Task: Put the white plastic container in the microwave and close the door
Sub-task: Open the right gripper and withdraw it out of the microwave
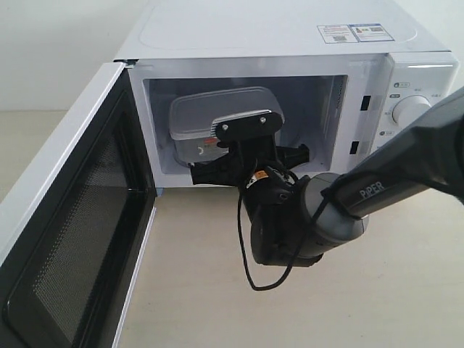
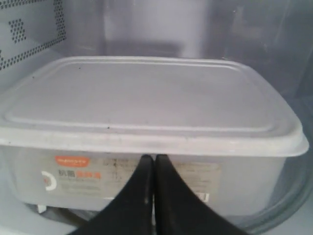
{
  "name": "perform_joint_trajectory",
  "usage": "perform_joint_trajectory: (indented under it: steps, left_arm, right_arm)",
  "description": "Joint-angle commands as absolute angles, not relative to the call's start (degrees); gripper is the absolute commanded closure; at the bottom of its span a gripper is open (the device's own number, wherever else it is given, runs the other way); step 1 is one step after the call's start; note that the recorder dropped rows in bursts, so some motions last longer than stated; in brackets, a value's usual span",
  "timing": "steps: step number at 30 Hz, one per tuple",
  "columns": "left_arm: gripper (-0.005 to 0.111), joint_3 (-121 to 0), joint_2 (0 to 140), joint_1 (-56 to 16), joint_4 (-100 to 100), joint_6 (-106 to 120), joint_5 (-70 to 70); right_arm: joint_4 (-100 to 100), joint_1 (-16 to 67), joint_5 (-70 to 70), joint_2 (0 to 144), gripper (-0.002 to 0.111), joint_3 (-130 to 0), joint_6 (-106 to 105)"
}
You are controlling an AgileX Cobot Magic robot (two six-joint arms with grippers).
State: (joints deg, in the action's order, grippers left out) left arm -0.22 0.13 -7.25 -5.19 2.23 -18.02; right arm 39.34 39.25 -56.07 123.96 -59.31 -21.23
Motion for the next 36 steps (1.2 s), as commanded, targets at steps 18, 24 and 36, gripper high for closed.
perform_joint_trajectory:
  steps: [18,24,36]
  left_arm:
    - [0.103,0.00,0.00,-7.07,-5.12,1.74,-17.95]
    - [0.103,0.00,0.00,-7.07,-5.12,1.74,-17.95]
    - [0.103,0.00,0.00,-7.07,-5.12,1.74,-17.95]
  right_arm:
    - [48.73,50.05,-64.68,108.48,0.108,-39.01,-27.76]
    - [48.95,53.77,-53.04,97.55,0.108,-29.33,-27.51]
    - [48.60,54.32,-16.12,78.99,0.108,-22.68,-28.02]
